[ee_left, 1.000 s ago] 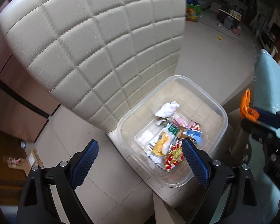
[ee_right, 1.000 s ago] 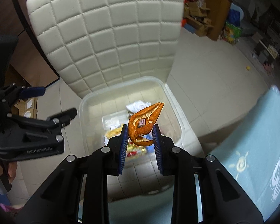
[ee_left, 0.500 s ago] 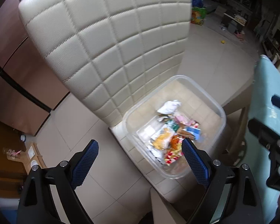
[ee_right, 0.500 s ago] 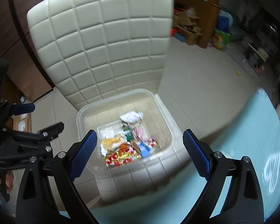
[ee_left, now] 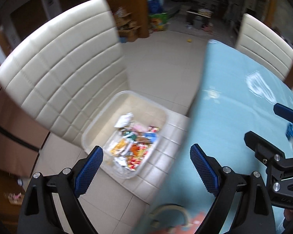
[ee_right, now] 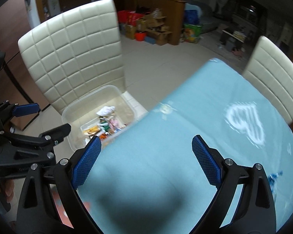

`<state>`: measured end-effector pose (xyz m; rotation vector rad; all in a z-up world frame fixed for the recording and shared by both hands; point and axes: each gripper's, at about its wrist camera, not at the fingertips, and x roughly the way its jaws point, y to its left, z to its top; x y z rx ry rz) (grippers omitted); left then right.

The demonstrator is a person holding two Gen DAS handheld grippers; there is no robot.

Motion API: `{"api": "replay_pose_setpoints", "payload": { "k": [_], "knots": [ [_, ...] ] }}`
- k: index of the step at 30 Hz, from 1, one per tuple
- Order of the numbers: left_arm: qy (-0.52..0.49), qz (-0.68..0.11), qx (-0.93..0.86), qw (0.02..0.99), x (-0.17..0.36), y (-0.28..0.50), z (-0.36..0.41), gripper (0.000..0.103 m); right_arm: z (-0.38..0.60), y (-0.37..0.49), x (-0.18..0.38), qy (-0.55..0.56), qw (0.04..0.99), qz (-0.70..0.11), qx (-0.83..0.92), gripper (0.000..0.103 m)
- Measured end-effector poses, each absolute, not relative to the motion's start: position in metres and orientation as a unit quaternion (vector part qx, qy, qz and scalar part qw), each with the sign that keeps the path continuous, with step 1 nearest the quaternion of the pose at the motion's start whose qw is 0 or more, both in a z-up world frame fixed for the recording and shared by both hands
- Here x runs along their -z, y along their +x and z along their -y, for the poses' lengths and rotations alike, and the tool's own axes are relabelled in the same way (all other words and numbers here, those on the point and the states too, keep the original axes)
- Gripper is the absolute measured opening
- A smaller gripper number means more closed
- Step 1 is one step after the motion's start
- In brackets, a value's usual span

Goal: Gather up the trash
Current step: 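Move both tools back over the table toward the blue foil wrapper, then grasp the blue foil wrapper with the left tool while the right tool grasps the clear round lid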

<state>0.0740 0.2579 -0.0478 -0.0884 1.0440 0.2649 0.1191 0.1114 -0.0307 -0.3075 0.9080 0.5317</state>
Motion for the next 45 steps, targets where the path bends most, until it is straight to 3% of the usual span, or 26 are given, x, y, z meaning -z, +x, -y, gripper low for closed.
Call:
{"api": "replay_pose_setpoints", "payload": {
  "k": [8,23,33,35,37,45],
  "knots": [
    [-0.002,-0.504,-0.062,0.861,0.049,0.081,-0.162,0.088,-0.007,0.1,0.036,-0.121,0.867,-0.447,-0.186,0.094],
    [0.084,-0.508,0.058,0.855,0.057,0.114,0.009,0.088,0.201,0.12,0.102,-0.044,0.85,-0.524,-0.037,0.094],
    [0.121,-0.521,0.073,0.842,0.08,0.157,0.041,0.088,0.209,0.163,0.132,-0.047,0.844,-0.532,-0.044,0.099],
    [0.122,-0.525,0.075,0.839,0.084,0.163,0.043,0.088,0.212,0.169,0.133,-0.032,0.845,-0.53,-0.056,0.097],
    [0.122,-0.528,0.075,0.837,0.087,0.17,0.045,0.088,0.209,0.168,0.13,-0.035,0.852,-0.519,-0.059,0.088],
    [0.122,-0.538,0.116,0.826,0.095,0.184,0.073,0.088,0.222,0.151,0.122,-0.048,0.862,-0.504,-0.031,0.086]
  ]
}}
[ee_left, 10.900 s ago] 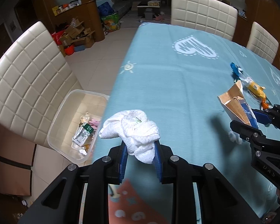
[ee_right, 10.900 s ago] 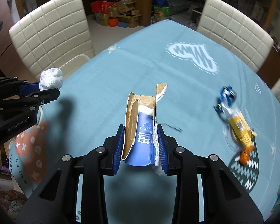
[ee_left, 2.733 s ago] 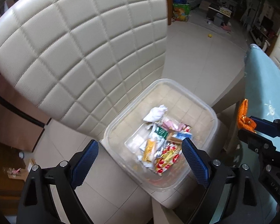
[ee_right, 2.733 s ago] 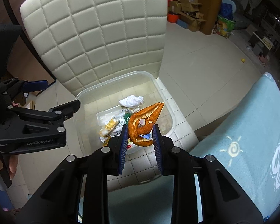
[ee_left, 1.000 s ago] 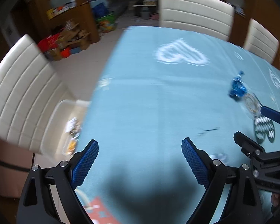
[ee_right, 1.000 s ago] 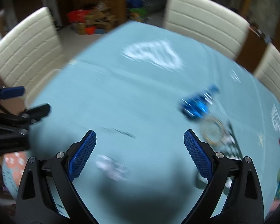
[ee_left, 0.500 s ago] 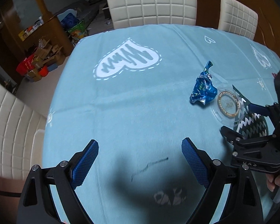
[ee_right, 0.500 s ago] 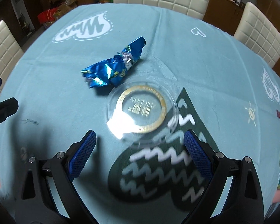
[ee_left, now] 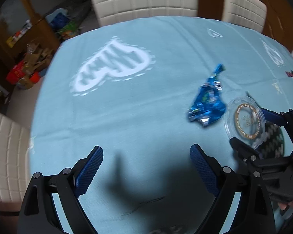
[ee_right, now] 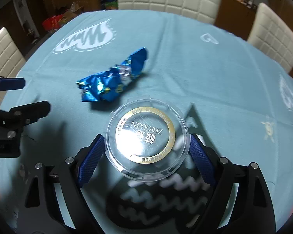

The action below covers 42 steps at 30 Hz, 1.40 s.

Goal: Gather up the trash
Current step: 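Grasp the blue foil wrapper with the left tool while the right tool grasps the clear round lid, then carry the foil wrapper and clear lid to the clear bin and release them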

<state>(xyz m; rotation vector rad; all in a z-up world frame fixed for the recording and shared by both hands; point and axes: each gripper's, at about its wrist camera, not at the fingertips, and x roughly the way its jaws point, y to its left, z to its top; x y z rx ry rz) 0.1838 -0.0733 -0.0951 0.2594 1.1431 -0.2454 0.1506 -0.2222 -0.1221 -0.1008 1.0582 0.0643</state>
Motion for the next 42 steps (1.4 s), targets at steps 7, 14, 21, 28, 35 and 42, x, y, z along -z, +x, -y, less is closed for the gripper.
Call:
{"api": "replay_pose_setpoints", "payload": {
  "k": [7,14,21,28,35,42],
  "knots": [
    [0.167,-0.525,0.17,0.817,0.103,0.192,0.136,0.088,0.263,0.141,0.118,-0.029,0.861,-0.507,0.009,0.086],
    [0.169,-0.532,0.175,0.811,0.115,0.216,0.159,0.043,0.283,0.144,0.12,0.015,0.862,-0.507,0.011,0.087],
    [0.168,-0.524,0.182,0.815,0.105,0.205,0.144,0.031,0.264,0.146,0.117,0.008,0.864,-0.504,-0.008,0.087],
    [0.153,-0.522,0.154,0.825,0.094,0.186,0.108,0.03,0.224,0.139,0.104,-0.021,0.867,-0.496,-0.042,0.087],
    [0.136,-0.511,0.113,0.841,0.073,0.162,0.059,0.03,0.183,0.131,0.085,-0.049,0.871,-0.482,-0.074,0.087],
    [0.106,-0.516,0.077,0.846,0.068,0.138,0.006,0.03,0.126,0.118,0.076,-0.083,0.867,-0.477,-0.115,0.087]
  ]
}}
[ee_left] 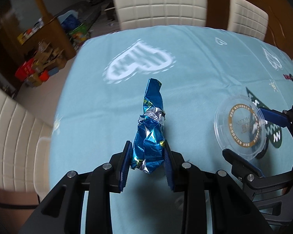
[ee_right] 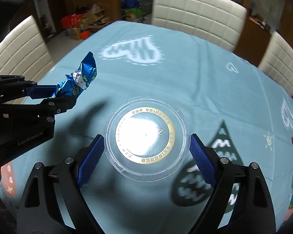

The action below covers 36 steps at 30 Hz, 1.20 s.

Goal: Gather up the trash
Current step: 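Carry the foil wrapper and clear lid to the clear bin and release them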

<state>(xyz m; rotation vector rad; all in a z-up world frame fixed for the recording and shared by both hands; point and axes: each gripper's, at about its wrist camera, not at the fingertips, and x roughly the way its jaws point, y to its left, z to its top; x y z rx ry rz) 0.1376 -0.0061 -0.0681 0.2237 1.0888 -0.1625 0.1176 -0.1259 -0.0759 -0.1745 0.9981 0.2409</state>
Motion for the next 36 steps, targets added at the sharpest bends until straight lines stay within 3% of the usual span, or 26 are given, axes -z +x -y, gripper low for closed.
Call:
{"api": "replay_pose_setpoints", "payload": {
  "k": [16,36],
  "knots": [
    [0.035,-0.531,-0.007,0.847,0.075,0.105,-0.139,0.031,-0.027,0.113,0.073,-0.147,0.846,-0.47,-0.204,0.087],
    [-0.046,-0.531,-0.113,0.839,0.084,0.134,-0.311,0.033,-0.187,0.168,0.075,-0.204,0.822,-0.451,-0.282,0.087]
  ]
}}
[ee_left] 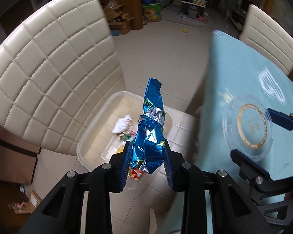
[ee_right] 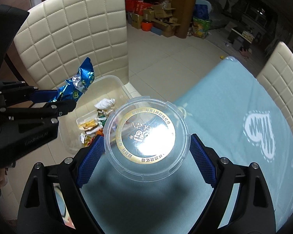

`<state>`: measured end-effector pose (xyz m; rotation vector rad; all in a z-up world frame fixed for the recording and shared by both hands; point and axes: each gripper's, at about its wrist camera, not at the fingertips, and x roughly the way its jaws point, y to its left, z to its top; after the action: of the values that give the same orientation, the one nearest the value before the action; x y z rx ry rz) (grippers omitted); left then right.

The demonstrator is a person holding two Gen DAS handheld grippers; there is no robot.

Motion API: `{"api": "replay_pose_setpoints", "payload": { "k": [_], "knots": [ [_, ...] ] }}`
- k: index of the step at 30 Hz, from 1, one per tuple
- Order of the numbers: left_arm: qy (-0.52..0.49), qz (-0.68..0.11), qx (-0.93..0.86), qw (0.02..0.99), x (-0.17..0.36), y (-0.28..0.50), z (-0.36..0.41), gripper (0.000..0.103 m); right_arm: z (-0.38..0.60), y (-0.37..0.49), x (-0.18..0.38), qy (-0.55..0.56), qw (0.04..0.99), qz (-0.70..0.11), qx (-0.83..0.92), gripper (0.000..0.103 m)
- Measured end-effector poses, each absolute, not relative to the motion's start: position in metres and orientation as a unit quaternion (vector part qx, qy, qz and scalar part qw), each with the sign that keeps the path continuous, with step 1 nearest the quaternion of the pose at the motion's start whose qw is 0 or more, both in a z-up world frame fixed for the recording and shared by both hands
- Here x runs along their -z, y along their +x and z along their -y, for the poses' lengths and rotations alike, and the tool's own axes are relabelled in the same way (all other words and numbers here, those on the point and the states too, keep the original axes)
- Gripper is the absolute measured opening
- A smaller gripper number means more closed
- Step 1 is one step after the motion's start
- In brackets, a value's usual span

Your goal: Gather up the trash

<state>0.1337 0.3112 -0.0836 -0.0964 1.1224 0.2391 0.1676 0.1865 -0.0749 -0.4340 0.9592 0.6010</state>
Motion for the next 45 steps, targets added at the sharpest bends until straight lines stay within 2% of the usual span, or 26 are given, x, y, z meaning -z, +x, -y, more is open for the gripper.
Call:
{"api": "replay_pose_setpoints", "payload": {
  "k": [2,3,5,6,7,8,11,26,28,29,31,38,45],
  "knots": [
    [-0.058,-0.528,-0.122,0.838,0.085,0.141,-0.325,0.033,-0.196,0.174,0.076,-0.209,0.82,-0.448,-0.287,0.087],
    [-0.069,-0.527,-0.126,0.837,0.086,0.145,-0.334,0.038,-0.202,0.178,0.077,-0.211,0.819,-0.448,-0.29,0.087],
    [-0.084,-0.527,-0.129,0.836,0.09,0.152,-0.346,0.056,-0.211,0.187,0.079,-0.213,0.817,-0.448,-0.294,0.087],
    [-0.085,-0.522,-0.138,0.838,0.092,0.155,-0.351,0.078,-0.213,0.19,0.08,-0.214,0.817,-0.448,-0.295,0.087],
    [-0.083,-0.515,-0.143,0.841,0.093,0.157,-0.355,0.091,-0.215,0.193,0.081,-0.215,0.816,-0.449,-0.296,0.087],
    [-0.082,-0.511,-0.147,0.843,0.094,0.158,-0.357,0.092,-0.218,0.198,0.084,-0.214,0.814,-0.451,-0.297,0.087],
    [-0.077,-0.51,-0.174,0.839,0.102,0.159,-0.369,0.095,-0.222,0.205,0.092,-0.213,0.809,-0.458,-0.302,0.087],
    [-0.11,-0.524,-0.266,0.802,0.13,0.114,-0.429,0.096,-0.281,0.202,0.114,-0.231,0.779,-0.459,-0.358,0.088],
    [-0.113,-0.523,-0.272,0.8,0.129,0.11,-0.432,0.095,-0.29,0.201,0.114,-0.24,0.782,-0.449,-0.36,0.091],
    [-0.115,-0.523,-0.274,0.799,0.129,0.107,-0.434,0.095,-0.294,0.199,0.114,-0.244,0.784,-0.44,-0.363,0.1],
    [-0.121,-0.522,-0.278,0.797,0.13,0.101,-0.438,0.095,-0.299,0.197,0.114,-0.253,0.788,-0.429,-0.362,0.1],
    [-0.129,-0.528,-0.27,0.795,0.135,0.091,-0.429,0.095,-0.284,0.194,0.124,-0.244,0.781,-0.458,-0.348,0.1],
    [-0.122,-0.513,-0.23,0.818,0.117,0.093,-0.393,0.095,-0.235,0.179,0.109,-0.233,0.795,-0.472,-0.301,0.1]
  ]
}}
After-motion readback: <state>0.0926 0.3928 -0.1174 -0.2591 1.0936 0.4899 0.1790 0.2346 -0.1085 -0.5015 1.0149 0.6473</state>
